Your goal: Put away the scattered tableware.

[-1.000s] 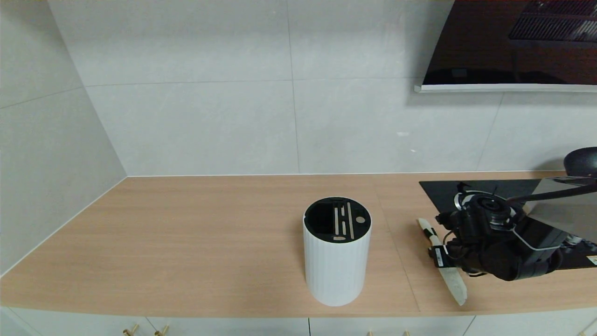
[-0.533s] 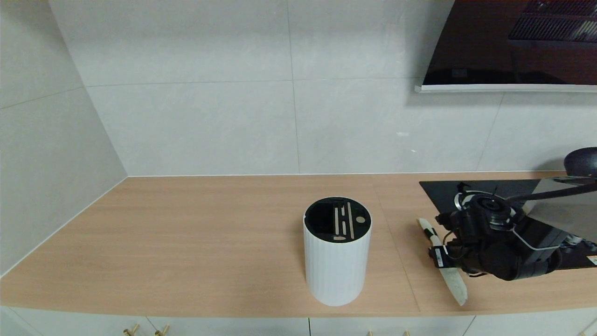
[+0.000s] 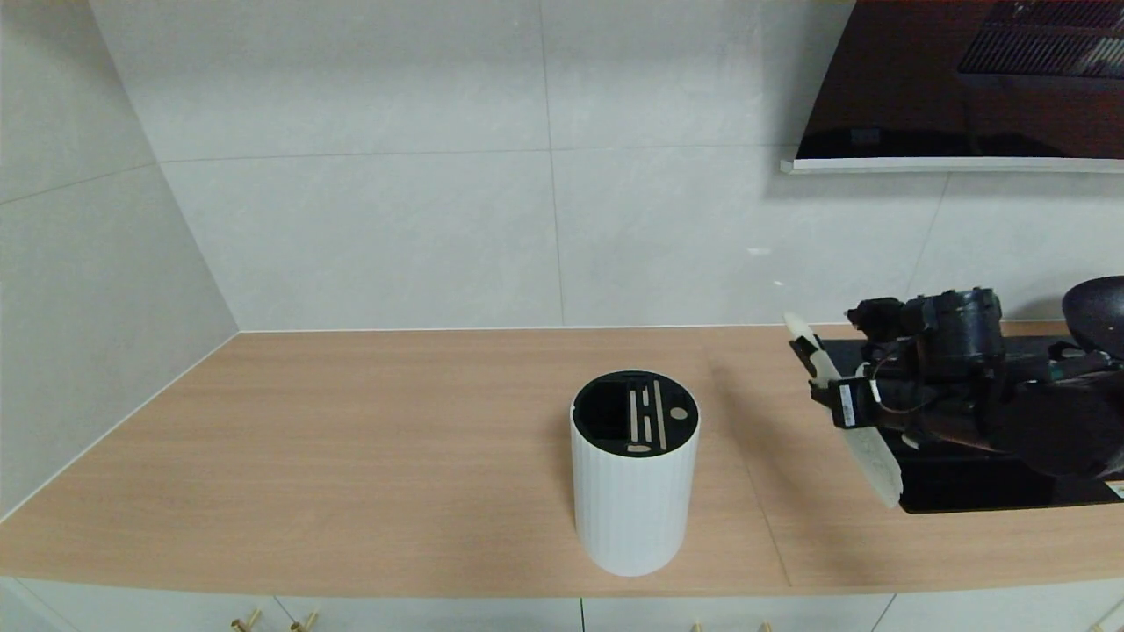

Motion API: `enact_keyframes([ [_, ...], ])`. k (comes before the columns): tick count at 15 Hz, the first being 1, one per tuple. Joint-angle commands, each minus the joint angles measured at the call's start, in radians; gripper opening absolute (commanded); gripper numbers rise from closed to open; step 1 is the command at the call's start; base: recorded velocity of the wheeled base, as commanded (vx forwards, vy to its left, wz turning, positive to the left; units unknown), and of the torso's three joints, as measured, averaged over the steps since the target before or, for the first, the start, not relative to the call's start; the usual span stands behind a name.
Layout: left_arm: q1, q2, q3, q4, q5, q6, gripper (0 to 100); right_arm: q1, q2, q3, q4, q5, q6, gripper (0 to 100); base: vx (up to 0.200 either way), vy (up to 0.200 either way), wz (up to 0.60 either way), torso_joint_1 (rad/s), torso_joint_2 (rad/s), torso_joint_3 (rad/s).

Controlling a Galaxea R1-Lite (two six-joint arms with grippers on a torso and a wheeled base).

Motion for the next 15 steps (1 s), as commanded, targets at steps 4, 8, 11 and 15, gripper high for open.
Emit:
enact_keyframes([
  [4, -0.001, 0.0, 0.0, 0.0, 0.0, -0.001, 100, 0.199, -0.279, 0.006, 0.051, 0.001, 0.003, 0, 0.0, 0.0, 0.0, 0.0, 0.0, 0.0],
  [8, 0.001, 0.0, 0.0, -0.003, -0.001, 0.004, 100, 0.26, -0.32, 0.07, -0.008, 0.007, -0.005, 0, 0.0, 0.0, 0.0, 0.0, 0.0, 0.0],
  [11, -0.015, 0.104, -0.23, 0.091, -0.109, -0.029, 100, 0.299, -0.337, 0.089, -0.088, 0.046, -0.012, 0, 0.0, 0.0, 0.0, 0.0, 0.0, 0.0],
  [15, -0.019, 0.627, -0.617, 0.189, -0.305, -0.041, 100, 0.383, -0.3, 0.009, -0.092, 0.072, -0.046, 0, 0.0, 0.0, 0.0, 0.0, 0.0, 0.0],
])
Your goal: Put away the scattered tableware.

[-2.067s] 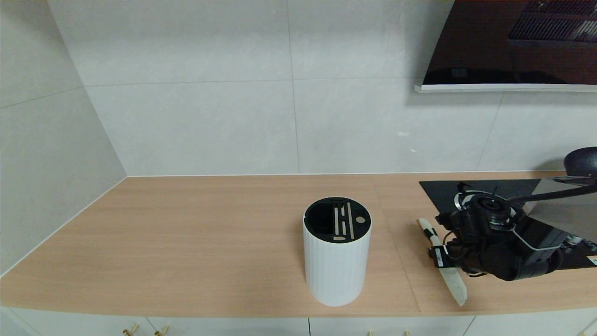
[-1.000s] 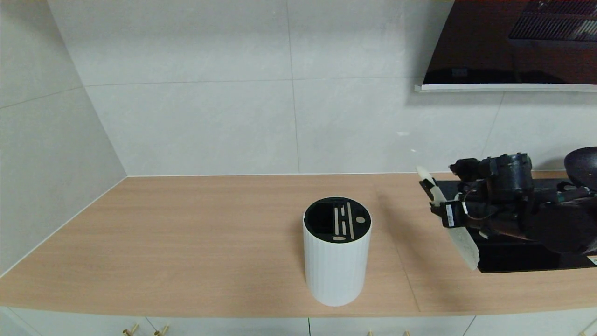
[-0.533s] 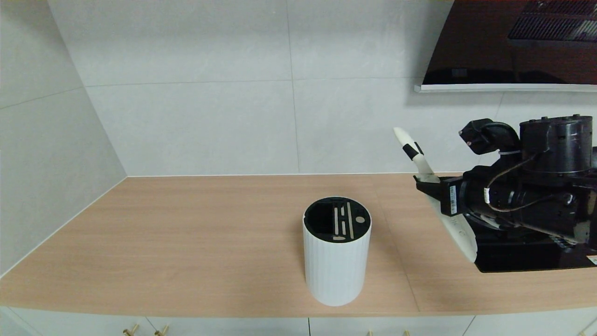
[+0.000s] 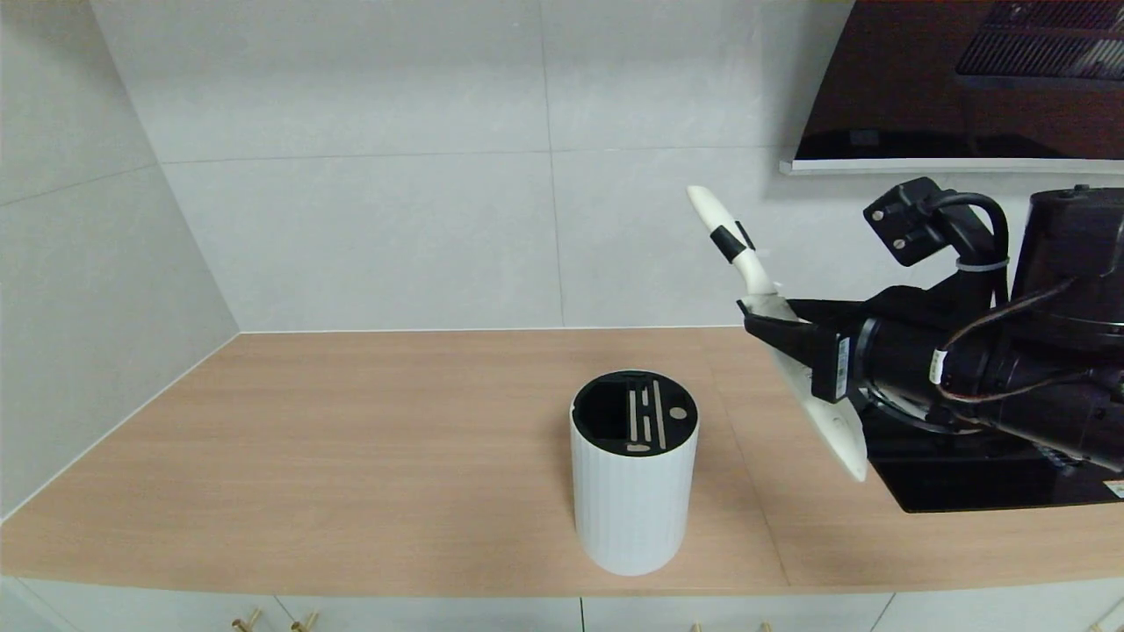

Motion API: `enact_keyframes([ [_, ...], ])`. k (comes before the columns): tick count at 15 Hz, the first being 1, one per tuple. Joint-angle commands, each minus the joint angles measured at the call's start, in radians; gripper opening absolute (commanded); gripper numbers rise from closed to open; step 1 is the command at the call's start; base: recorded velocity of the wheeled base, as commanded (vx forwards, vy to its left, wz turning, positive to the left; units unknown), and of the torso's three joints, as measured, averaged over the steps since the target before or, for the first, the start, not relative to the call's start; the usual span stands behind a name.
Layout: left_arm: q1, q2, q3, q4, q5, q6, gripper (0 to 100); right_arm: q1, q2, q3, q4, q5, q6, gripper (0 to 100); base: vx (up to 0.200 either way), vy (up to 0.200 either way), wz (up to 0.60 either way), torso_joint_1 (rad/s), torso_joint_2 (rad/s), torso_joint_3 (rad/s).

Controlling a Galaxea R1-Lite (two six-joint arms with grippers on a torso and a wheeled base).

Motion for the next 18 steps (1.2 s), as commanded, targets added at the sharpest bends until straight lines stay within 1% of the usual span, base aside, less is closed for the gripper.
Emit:
enact_keyframes([
  [1, -0.025, 0.52, -0.327, 0.051, -0.154, -0.029, 100, 0.057, 0.018, -0.012, -0.001, -0.003, 0.0, 0, 0.0, 0.0, 0.0, 0.0, 0.0, 0.0],
  [2, -0.075, 0.635, -0.393, 0.048, -0.19, -0.11, 100, 0.072, 0.023, -0.018, -0.001, -0.003, 0.001, 0, 0.0, 0.0, 0.0, 0.0, 0.0, 0.0],
  [3, -0.172, 0.74, -0.464, 0.02, -0.2, -0.253, 100, 0.109, 0.027, -0.014, -0.001, -0.004, 0.003, 0, 0.0, 0.0, 0.0, 0.0, 0.0, 0.0],
  [4, -0.242, 0.809, -0.498, -0.049, -0.199, -0.383, 100, 0.138, 0.035, -0.011, -0.001, -0.007, 0.014, 0, 0.0, 0.0, 0.0, 0.0, 0.0, 0.0],
  [5, -0.272, 0.865, -0.501, -0.183, -0.2, -0.504, 100, 0.172, 0.044, -0.012, -0.003, -0.023, 0.038, 0, 0.0, 0.0, 0.0, 0.0, 0.0, 0.0],
  [6, -0.301, 0.914, -0.484, -0.322, -0.202, -0.595, 100, 0.195, 0.056, -0.014, -0.012, -0.042, 0.06, 0, 0.0, 0.0, 0.0, 0.0, 0.0, 0.0],
  [7, -0.313, 0.934, -0.473, -0.384, -0.202, -0.633, 100, 0.202, 0.062, -0.015, -0.015, -0.052, 0.064, 0, 0.0, 0.0, 0.0, 0.0, 0.0, 0.0],
  [8, -0.318, 0.981, -0.438, -0.505, -0.204, -0.679, 100, 0.224, 0.076, -0.02, -0.024, -0.069, 0.067, 0, 0.0, 0.0, 0.0, 0.0, 0.0, 0.0],
  [9, -0.339, 1.035, -0.372, -0.629, -0.204, -0.675, 100, 0.255, 0.095, -0.018, -0.041, -0.093, 0.069, 0, 0.0, 0.0, 0.0, 0.0, 0.0, 0.0],
  [10, -0.38, 1.072, -0.326, -0.71, -0.202, -0.678, 100, 0.278, 0.116, -0.018, -0.064, -0.121, 0.076, 0, 0.0, 0.0, 0.0, 0.0, 0.0, 0.0],
  [11, -0.416, 1.11, -0.307, -0.758, -0.196, -0.679, 100, 0.293, 0.136, -0.017, -0.093, -0.151, 0.087, 0, 0.0, 0.0, 0.0, 0.0, 0.0, 0.0],
  [13, -0.463, 1.155, -0.292, -0.792, -0.194, -0.682, 100, 0.327, 0.153, -0.015, -0.142, -0.188, 0.089, 0, 0.0, 0.0, 0.0, 0.0, 0.0, 0.0],
  [14, -0.485, 1.181, -0.287, -0.812, -0.193, -0.684, 100, 0.337, 0.153, -0.011, -0.142, -0.193, 0.089, 0, 0.0, 0.0, 0.0, 0.0, 0.0, 0.0],
  [15, -0.515, 1.216, -0.263, -0.862, -0.185, -0.682, 100, 0.35, 0.153, -0.012, -0.138, -0.196, 0.089, 0, 0.0, 0.0, 0.0, 0.0, 0.0, 0.0],
  [16, -0.542, 1.245, -0.248, -0.933, -0.164, -0.684, 100, 0.357, 0.156, -0.012, -0.136, -0.196, 0.089, 0, 0.0, 0.0, 0.0, 0.0, 0.0, 0.0],
  [17, -0.565, 1.276, -0.241, -0.996, -0.127, -0.684, 100, 0.371, 0.159, -0.012, -0.136, -0.196, 0.089, 0, 0.0, 0.0, 0.0, 0.0, 0.0, 0.0],
  [18, -0.597, 1.317, -0.24, -1.057, -0.062, -0.682, 100, 0.39, 0.164, -0.014, -0.136, -0.196, 0.09, 0, 0.0, 0.0, 0.0, 0.0, 0.0, 0.0],
])
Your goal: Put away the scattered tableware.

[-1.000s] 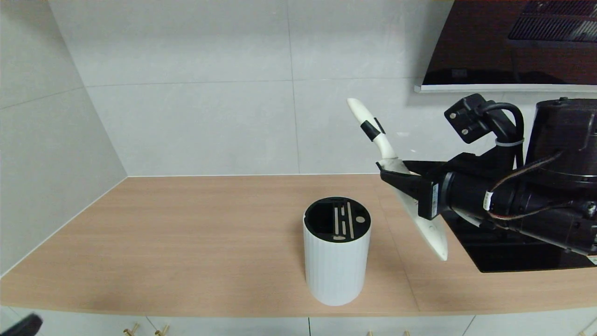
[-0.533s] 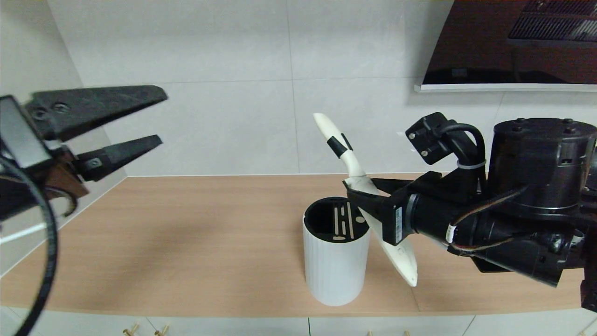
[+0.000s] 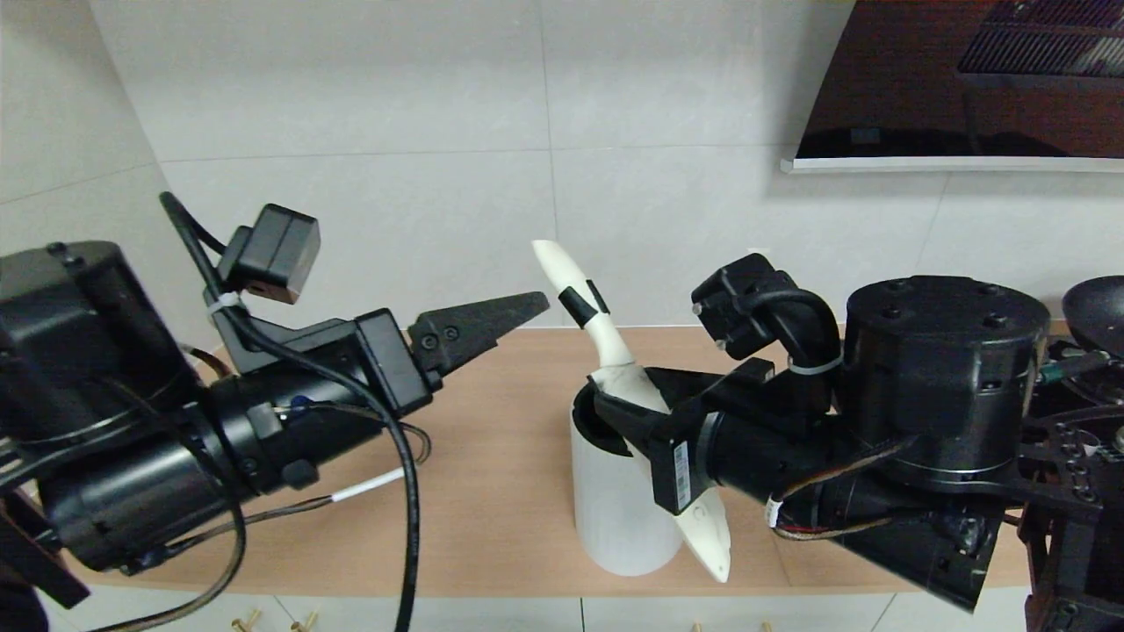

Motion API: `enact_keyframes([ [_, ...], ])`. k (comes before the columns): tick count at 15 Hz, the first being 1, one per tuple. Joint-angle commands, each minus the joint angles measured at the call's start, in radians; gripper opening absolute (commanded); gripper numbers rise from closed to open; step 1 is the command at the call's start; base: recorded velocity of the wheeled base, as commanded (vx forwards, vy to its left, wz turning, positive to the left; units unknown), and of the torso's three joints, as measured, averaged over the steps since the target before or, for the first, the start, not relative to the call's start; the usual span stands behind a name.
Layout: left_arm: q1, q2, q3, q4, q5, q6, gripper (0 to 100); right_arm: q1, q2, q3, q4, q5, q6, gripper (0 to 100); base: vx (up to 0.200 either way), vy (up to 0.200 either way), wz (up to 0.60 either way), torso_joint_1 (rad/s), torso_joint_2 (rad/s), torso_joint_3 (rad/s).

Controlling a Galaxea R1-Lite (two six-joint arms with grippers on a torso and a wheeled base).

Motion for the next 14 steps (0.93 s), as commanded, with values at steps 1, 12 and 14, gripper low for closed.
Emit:
enact_keyframes([
  [1, -0.056, 0.106, 0.011, -0.058, 0.067, 0.002, 100, 0.03, 0.011, -0.003, 0.0, -0.001, 0.005, 0, 0.0, 0.0, 0.0, 0.0, 0.0, 0.0],
  [12, -0.063, 0.106, 0.001, -0.066, 0.085, 0.005, 100, 0.096, 0.041, 0.003, -0.006, -0.002, 0.048, 0, 0.0, 0.0, 0.0, 0.0, 0.0, 0.0],
  [14, -0.063, 0.106, -0.002, -0.066, 0.085, 0.005, 0, 0.096, 0.04, 0.003, -0.006, -0.005, 0.048, 0, 0.0, 0.0, 0.0, 0.0, 0.0, 0.0],
])
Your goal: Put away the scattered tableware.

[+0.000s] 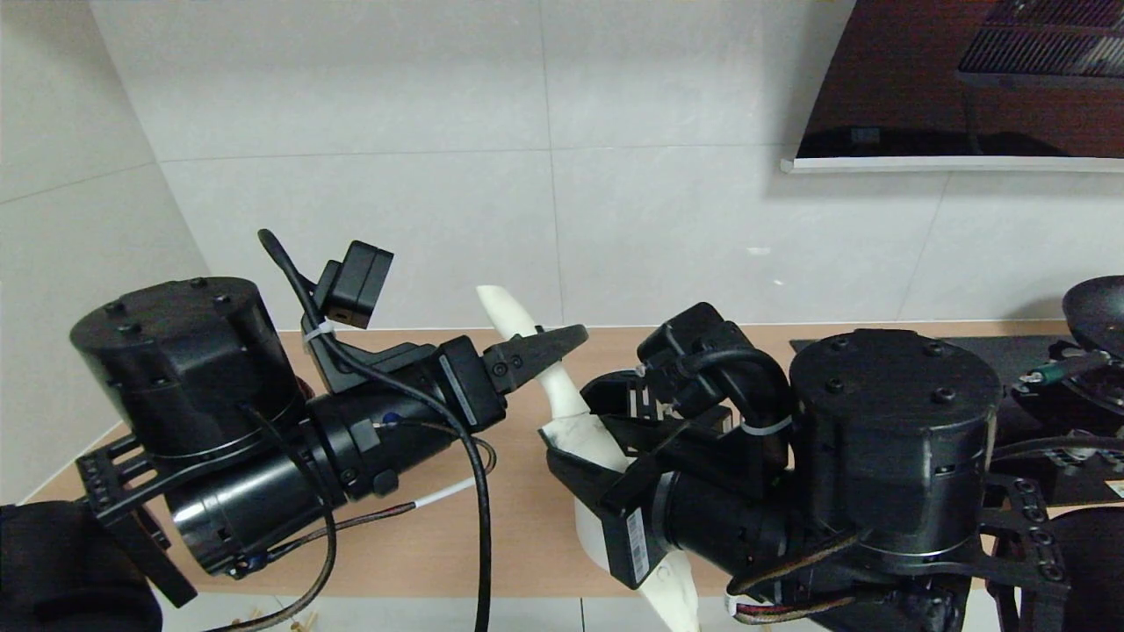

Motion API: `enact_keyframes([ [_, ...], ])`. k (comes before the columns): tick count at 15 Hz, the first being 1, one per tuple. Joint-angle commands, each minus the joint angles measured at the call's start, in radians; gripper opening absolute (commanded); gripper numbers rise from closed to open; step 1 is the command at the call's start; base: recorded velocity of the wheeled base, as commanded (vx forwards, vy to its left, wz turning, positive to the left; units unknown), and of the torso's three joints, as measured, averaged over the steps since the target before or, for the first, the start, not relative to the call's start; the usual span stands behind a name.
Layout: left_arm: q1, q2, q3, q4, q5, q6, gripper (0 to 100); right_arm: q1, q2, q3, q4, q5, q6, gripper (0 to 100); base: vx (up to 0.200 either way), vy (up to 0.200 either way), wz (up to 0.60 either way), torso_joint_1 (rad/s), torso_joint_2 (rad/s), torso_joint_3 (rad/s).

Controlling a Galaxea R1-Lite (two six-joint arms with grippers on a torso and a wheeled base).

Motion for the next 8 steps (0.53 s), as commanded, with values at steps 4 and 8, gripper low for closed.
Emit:
enact_keyframes([
  [4, 0.001, -0.002, -0.001, 0.0, -0.001, 0.001, 0, 0.0, 0.0, 0.006, -0.001, 0.001, 0.0, 0, 0.0, 0.0, 0.0, 0.0, 0.0, 0.0],
  [8, 0.001, -0.005, 0.001, 0.0, 0.009, 0.001, 0, -0.006, 0.0, 0.008, -0.001, 0.001, 0.001, 0, 0.0, 0.0, 0.0, 0.0, 0.0, 0.0],
])
